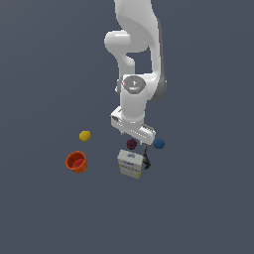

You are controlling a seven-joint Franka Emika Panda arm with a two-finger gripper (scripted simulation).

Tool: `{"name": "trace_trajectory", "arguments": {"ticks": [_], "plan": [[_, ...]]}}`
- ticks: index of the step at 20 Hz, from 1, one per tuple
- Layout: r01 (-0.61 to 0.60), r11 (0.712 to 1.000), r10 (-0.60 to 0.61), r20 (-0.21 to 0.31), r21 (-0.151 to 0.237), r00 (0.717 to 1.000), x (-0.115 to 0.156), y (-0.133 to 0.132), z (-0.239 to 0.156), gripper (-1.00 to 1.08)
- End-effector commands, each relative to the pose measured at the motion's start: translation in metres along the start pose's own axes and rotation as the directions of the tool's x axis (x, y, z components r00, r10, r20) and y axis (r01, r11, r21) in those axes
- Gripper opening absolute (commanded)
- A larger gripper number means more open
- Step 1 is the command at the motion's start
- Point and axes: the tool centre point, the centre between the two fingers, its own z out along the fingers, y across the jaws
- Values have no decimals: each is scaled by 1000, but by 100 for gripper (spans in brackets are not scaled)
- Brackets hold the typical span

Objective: Pick up a designated object from a clutter of objects.

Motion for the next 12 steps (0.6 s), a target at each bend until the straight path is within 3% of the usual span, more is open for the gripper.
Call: {"name": "trace_trajectory", "arguments": {"ticks": [1,12], "plan": [[-34,999,34,-3,0,999,-4,2,10,100],[-79,997,79,-5,-2,997,-11,5,25,100]]}}
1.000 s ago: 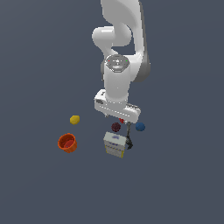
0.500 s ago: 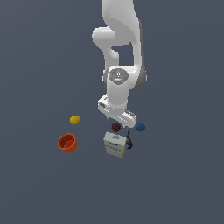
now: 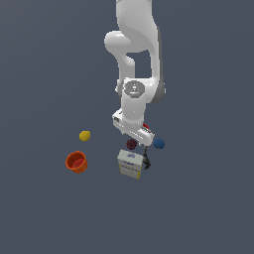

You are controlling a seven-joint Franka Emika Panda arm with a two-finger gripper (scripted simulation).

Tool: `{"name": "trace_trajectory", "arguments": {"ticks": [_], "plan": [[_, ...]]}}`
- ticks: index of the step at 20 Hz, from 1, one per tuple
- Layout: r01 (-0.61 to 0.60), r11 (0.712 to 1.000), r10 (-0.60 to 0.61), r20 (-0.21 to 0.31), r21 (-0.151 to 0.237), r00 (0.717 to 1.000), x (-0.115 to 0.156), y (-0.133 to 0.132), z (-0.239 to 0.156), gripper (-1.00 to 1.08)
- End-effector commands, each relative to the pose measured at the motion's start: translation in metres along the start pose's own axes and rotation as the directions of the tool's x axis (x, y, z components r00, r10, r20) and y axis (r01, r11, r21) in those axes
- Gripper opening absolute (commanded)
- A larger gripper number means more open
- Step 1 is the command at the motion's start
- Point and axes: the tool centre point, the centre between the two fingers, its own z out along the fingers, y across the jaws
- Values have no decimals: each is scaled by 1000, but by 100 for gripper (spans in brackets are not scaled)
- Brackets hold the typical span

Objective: Pick up a designated object from a clutter of objects.

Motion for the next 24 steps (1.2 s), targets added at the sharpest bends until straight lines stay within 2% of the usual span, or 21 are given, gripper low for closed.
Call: {"name": "trace_trajectory", "arguments": {"ticks": [1,13,19,20,24], "plan": [[0,1000,0,0,0,1000,0,0,1,100],[-4,1000,4,-1,1,1000,-1,1,42,100],[-4,1000,4,-1,1,1000,-1,1,51,100],[-4,1000,4,-1,1,1000,-1,1,51,-100],[-4,1000,4,-1,1,1000,-1,1,51,-100]]}}
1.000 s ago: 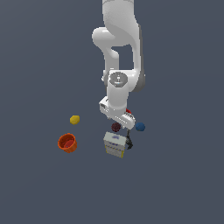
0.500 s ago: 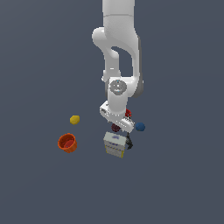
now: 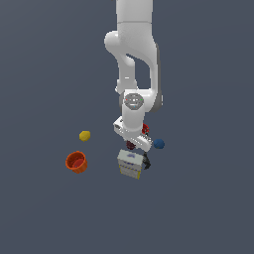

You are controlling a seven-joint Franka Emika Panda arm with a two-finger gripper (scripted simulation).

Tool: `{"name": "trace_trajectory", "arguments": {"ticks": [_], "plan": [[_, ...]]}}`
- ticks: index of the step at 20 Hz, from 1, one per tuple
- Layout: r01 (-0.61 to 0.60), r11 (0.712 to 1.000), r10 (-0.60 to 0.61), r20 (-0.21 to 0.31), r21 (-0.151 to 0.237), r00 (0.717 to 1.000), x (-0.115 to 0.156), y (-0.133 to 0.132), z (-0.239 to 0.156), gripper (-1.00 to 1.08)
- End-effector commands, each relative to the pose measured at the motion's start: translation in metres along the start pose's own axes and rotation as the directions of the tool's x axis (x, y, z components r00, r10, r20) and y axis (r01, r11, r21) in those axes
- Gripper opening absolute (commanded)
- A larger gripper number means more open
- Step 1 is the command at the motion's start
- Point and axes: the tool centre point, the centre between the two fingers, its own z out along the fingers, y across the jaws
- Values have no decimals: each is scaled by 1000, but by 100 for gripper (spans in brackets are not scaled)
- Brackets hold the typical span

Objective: Pick up a designated object from a clutter of objects.

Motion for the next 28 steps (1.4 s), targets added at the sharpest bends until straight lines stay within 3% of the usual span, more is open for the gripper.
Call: {"name": "trace_trajectory", "arguments": {"ticks": [1,15,28], "plan": [[-1,1000,1,0,-1,1000,0,1,1,-100],[0,1000,0,0,0,1000,-2,1,-18,-100],[0,1000,0,0,0,1000,-8,5,-110,-100]]}}
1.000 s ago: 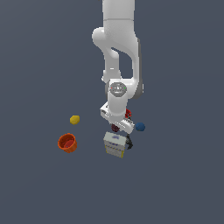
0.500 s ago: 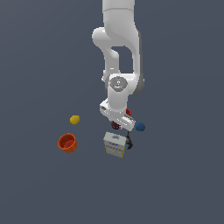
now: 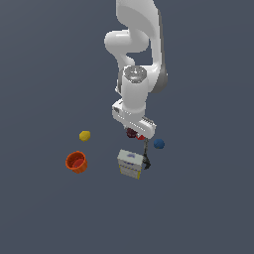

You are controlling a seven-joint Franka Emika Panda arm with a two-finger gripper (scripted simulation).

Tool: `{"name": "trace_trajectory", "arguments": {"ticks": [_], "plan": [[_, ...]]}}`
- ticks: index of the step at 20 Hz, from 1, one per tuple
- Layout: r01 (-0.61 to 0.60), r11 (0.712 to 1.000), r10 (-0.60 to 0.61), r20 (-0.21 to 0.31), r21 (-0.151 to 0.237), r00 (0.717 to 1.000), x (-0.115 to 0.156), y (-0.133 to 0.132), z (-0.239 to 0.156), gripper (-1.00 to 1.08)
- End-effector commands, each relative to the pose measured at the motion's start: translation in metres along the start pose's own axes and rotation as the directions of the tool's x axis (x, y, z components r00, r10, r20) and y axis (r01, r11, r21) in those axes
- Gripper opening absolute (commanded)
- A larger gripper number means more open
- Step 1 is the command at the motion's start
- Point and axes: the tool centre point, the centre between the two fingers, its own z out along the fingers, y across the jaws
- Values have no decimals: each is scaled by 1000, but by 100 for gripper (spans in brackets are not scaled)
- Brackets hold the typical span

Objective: Pick up a designated object from a clutter of objects.

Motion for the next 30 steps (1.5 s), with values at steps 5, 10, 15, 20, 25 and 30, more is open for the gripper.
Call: {"name": "trace_trajectory", "arguments": {"ticks": [5,10,15,20,25,30], "plan": [[0,1000,0,-1,0,1000,-4,3,-65,-100],[-1,1000,1,-1,0,1000,-8,4,-113,-100],[-1,1000,1,-1,0,1000,-10,6,-161,-100],[-1,1000,1,-1,0,1000,-13,7,-209,-100],[-1,1000,1,-1,0,1000,-14,7,-247,-100],[-1,1000,1,-1,0,1000,-14,6,-274,-100]]}}
